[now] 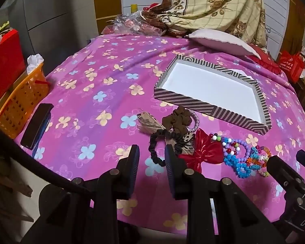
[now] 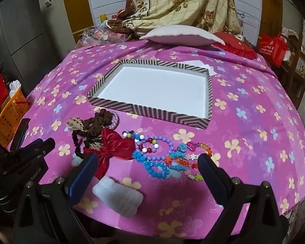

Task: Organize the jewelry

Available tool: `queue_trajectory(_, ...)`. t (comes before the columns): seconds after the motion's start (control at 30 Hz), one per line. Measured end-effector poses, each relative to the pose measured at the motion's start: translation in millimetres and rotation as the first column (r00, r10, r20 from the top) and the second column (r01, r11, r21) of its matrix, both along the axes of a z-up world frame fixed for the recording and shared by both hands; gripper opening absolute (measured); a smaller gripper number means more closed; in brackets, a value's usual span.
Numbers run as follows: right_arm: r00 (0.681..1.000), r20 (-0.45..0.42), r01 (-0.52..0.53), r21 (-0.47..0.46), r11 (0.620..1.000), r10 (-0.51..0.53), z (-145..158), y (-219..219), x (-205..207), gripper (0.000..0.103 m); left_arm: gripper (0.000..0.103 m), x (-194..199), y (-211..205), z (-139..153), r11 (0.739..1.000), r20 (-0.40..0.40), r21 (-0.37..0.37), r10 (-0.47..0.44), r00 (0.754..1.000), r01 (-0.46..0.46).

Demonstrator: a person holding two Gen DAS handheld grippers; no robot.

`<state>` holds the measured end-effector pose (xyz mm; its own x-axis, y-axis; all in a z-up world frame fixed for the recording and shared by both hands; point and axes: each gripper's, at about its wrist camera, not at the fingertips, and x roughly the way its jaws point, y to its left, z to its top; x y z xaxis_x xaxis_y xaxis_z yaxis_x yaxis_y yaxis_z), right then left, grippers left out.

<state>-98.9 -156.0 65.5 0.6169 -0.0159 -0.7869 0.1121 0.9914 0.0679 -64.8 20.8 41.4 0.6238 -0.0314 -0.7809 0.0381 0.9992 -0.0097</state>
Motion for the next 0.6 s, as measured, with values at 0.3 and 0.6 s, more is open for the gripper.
queue_trajectory(0.3, 1.0, -0.019, -0.003, 0.009, 1.0, 0.003, -0.5, 1.1, -0.6, 0.1, 0.038, -2.0, 0.4, 0.6, 1.0, -0.001, 0.002, -0.002, 1.0, 0.002)
queue_trajectory(0.6, 1.0, -0.022, -0.009, 0.009, 1.0, 0.009, -2.2, 2.9, 1.1, 0.1, 0.038, -3.3, 1.6, 0.0, 1.0, -0.002, 0.004, 0.002, 1.0, -0.002)
